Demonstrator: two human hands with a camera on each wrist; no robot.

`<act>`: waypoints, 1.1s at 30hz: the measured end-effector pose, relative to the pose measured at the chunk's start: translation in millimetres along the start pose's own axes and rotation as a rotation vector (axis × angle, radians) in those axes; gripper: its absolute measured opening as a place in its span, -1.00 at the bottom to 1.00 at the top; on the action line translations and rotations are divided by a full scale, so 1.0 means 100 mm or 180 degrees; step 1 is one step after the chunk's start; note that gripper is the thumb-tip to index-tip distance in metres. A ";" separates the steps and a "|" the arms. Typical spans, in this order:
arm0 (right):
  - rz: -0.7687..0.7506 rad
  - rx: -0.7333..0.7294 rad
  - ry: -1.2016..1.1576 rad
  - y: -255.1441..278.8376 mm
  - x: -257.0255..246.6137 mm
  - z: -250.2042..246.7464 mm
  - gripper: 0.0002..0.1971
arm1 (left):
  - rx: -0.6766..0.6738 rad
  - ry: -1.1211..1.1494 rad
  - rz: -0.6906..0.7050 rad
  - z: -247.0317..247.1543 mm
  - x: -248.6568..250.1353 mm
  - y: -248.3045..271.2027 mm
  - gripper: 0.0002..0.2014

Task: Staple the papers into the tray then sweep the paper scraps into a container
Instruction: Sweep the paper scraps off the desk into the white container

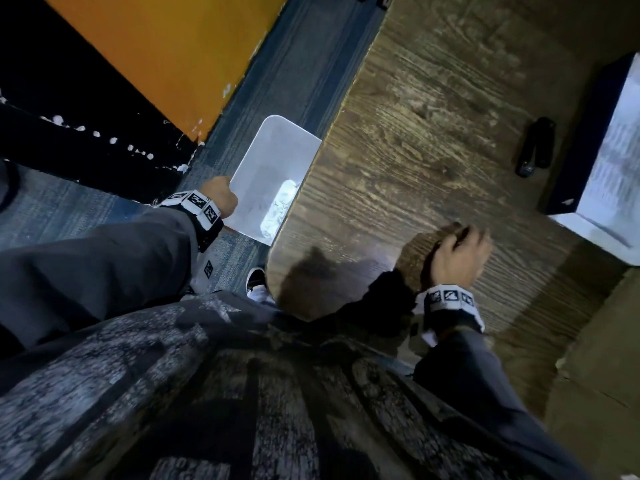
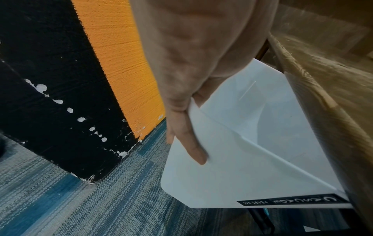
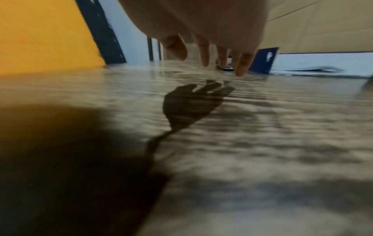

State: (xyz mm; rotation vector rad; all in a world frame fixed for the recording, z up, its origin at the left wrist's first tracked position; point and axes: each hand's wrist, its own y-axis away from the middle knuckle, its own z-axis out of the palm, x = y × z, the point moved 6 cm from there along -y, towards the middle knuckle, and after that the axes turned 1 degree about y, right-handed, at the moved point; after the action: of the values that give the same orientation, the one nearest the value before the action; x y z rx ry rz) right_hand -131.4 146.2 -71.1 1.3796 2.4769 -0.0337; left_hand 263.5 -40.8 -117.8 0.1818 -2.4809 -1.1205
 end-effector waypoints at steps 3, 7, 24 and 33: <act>0.0216 -0.0311 0.0297 0.01 0.08 0.21 -0.42 | -0.0001 -0.0066 0.0010 0.02 0.02 0.02 -0.51; -0.0151 -0.0482 0.0651 0.73 -0.52 0.72 -0.26 | 0.0058 -0.0130 -0.0014 0.04 0.03 0.05 -0.53; -0.1765 -0.2756 -0.0513 2.43 -2.49 1.23 -0.22 | -0.0104 0.0232 0.0060 0.01 -0.04 0.14 -0.59; -0.1440 -0.1376 0.0860 2.55 -1.41 1.00 -0.02 | -0.0110 0.0234 -0.0107 -0.06 -0.23 0.06 -0.47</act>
State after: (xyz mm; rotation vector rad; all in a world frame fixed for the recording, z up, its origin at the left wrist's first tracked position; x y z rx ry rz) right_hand 175.7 149.9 -95.9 0.6713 2.7423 0.5869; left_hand 287.7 -34.1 -116.8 0.2509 -2.4007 -1.1487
